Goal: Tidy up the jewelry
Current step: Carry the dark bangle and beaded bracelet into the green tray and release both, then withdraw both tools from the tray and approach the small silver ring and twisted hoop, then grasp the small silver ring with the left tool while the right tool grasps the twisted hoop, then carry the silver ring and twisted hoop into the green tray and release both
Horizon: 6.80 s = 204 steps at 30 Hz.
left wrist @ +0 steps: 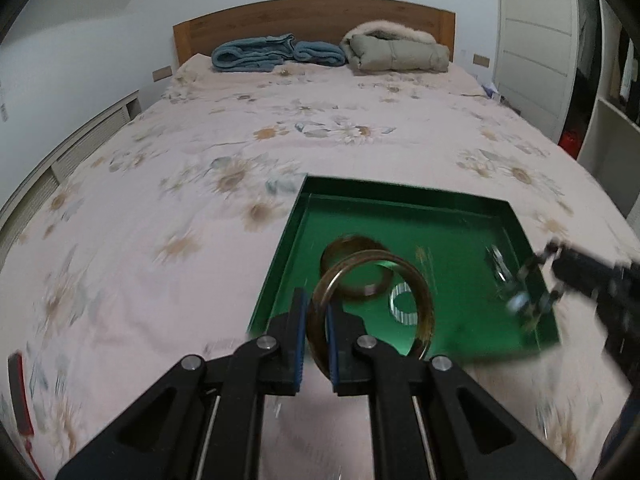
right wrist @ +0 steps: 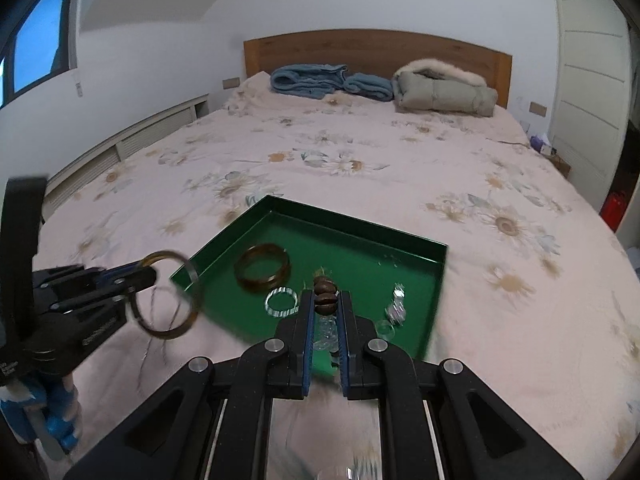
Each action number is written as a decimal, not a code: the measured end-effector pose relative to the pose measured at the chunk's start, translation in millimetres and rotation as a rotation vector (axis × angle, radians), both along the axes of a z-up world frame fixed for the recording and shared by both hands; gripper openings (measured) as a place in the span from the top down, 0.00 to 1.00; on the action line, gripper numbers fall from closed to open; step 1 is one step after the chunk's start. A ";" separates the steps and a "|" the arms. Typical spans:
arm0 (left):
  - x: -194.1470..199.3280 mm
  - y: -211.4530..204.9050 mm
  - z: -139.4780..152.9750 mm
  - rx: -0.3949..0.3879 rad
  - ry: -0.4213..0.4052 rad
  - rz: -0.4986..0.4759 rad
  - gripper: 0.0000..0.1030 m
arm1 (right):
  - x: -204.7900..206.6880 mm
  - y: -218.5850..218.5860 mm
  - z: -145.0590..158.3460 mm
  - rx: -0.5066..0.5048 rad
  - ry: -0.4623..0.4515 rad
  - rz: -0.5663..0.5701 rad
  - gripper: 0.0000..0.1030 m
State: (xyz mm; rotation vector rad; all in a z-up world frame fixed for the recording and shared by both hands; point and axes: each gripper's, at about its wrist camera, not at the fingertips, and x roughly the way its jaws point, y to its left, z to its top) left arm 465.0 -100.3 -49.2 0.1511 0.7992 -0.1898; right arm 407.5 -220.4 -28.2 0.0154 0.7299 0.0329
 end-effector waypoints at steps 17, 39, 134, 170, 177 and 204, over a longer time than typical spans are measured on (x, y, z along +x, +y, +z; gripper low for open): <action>140.7 -58.3 -63.8 0.103 0.158 0.090 0.91 | 118.8 -67.3 -69.9 -0.084 0.187 -0.119 0.90; 59.0 -7.7 1.0 -0.077 0.063 0.044 0.62 | 39.4 -54.3 -29.4 -0.123 0.110 -0.107 0.56; -183.4 66.4 -102.0 -0.109 0.104 -0.168 0.82 | -115.7 -20.6 -124.0 0.033 0.174 0.008 0.54; -145.4 49.5 18.4 -0.143 -0.018 -0.111 0.82 | -136.5 -10.3 -5.0 0.024 -0.003 -0.010 0.61; -60.3 -5.5 29.6 -0.150 -0.009 -0.158 0.82 | -64.1 -24.4 20.4 0.026 -0.041 -0.027 0.61; 83.7 -92.5 -78.8 0.020 0.202 -0.191 0.79 | 55.2 -42.4 -104.9 -0.037 0.214 0.070 0.61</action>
